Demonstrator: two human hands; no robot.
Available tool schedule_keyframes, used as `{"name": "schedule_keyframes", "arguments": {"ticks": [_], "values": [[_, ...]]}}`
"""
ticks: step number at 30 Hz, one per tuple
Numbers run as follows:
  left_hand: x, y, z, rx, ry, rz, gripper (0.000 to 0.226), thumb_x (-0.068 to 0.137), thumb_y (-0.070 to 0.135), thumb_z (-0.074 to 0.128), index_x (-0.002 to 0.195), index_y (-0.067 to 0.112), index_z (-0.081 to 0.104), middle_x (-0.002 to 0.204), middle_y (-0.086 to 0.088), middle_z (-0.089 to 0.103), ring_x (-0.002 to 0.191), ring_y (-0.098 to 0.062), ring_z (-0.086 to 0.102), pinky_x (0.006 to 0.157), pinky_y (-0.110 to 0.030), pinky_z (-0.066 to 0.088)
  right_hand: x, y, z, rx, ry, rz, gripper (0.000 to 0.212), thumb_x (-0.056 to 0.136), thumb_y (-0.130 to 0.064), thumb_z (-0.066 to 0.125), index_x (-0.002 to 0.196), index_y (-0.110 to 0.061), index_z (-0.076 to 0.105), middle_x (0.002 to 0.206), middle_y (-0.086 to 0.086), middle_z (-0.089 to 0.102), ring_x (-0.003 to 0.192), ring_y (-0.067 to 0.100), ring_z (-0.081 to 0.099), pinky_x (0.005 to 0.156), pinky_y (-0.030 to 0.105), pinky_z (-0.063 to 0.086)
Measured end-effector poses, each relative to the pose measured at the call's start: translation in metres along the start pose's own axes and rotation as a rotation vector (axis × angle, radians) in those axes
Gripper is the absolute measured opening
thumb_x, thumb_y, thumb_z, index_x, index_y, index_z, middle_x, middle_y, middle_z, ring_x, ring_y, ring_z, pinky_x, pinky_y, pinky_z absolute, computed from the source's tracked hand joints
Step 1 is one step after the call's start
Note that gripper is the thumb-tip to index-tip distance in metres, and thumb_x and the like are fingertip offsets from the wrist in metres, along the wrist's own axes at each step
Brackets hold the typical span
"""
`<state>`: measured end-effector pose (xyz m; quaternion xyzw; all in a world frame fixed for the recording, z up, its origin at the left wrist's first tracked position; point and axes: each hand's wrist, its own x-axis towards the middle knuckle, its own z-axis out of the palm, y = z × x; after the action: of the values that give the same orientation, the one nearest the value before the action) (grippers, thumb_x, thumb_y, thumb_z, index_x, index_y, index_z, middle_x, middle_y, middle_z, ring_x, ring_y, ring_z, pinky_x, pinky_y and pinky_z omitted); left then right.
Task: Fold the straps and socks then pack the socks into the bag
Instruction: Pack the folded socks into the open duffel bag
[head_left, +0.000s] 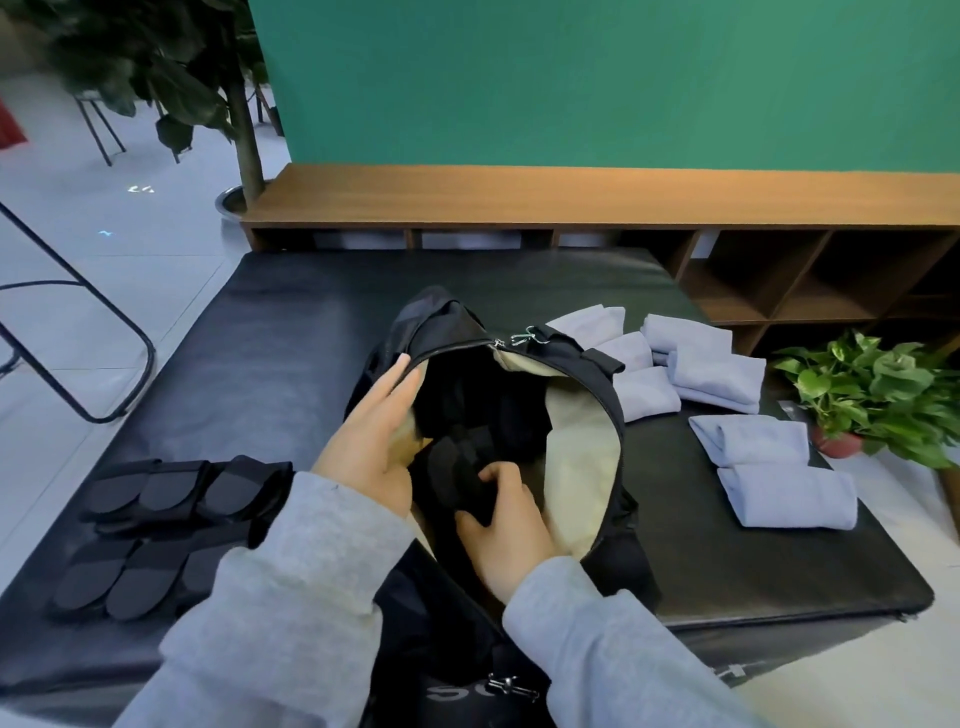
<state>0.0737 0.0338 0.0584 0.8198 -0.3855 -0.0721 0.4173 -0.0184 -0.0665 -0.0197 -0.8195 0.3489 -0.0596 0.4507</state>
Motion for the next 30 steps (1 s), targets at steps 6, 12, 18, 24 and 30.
{"name": "schedule_keyframes", "arguments": {"ticks": [6, 12, 18, 24, 30], "values": [[0.0, 0.003, 0.0, -0.02, -0.065, -0.03, 0.088, 0.076, -0.027, 0.033, 0.14, 0.031, 0.018, 0.128, 0.037, 0.005, 0.124, 0.013, 0.006, 0.081, 0.014, 0.01, 0.007, -0.016, 0.004, 0.331, -0.133, 0.051, 0.026, 0.09, -0.024, 0.06, 0.108, -0.022, 0.042, 0.102, -0.002, 0.061, 0.084, 0.009, 0.058, 0.071, 0.018, 0.047], [-0.004, 0.001, 0.001, -0.027, -0.006, 0.024, 0.089, 0.075, -0.029, 0.037, 0.122, 0.045, 0.019, 0.128, 0.039, 0.01, 0.127, 0.006, 0.021, 0.087, 0.011, 0.016, 0.018, -0.018, 0.014, 0.088, -0.141, 0.275, 0.049, 0.096, -0.039, 0.049, 0.129, -0.005, 0.034, 0.124, 0.011, 0.053, 0.115, 0.027, 0.051, 0.089, 0.028, 0.037], [-0.004, 0.003, 0.003, -0.008, -0.045, 0.005, 0.087, 0.073, -0.027, 0.032, 0.125, 0.04, 0.015, 0.125, 0.042, 0.006, 0.128, 0.01, 0.012, 0.086, 0.011, 0.013, 0.038, -0.016, 0.031, 0.04, -0.053, 0.253, 0.039, 0.096, -0.036, 0.045, 0.117, -0.004, 0.039, 0.082, 0.002, 0.047, 0.089, 0.021, 0.046, 0.087, 0.032, 0.04], [-0.004, -0.004, -0.002, -0.017, -0.105, 0.013, 0.087, 0.073, -0.028, 0.033, 0.123, 0.04, 0.014, 0.127, 0.04, 0.005, 0.132, 0.007, 0.009, 0.091, 0.007, 0.011, 0.037, -0.018, 0.036, 0.115, -0.044, 0.206, 0.055, 0.094, -0.04, 0.051, 0.13, -0.002, 0.034, 0.126, 0.016, 0.052, 0.114, 0.031, 0.051, 0.095, 0.036, 0.042], [-0.004, -0.01, 0.0, 0.022, -0.138, 0.018, 0.086, 0.075, -0.026, 0.036, 0.125, 0.038, 0.011, 0.137, 0.029, 0.005, 0.133, 0.005, 0.007, 0.093, 0.006, 0.011, 0.013, -0.015, 0.001, 0.02, -0.046, 0.067, 0.04, 0.091, -0.044, 0.054, 0.118, -0.016, 0.043, 0.108, -0.002, 0.049, 0.104, 0.022, 0.054, 0.088, 0.031, 0.044]]}}
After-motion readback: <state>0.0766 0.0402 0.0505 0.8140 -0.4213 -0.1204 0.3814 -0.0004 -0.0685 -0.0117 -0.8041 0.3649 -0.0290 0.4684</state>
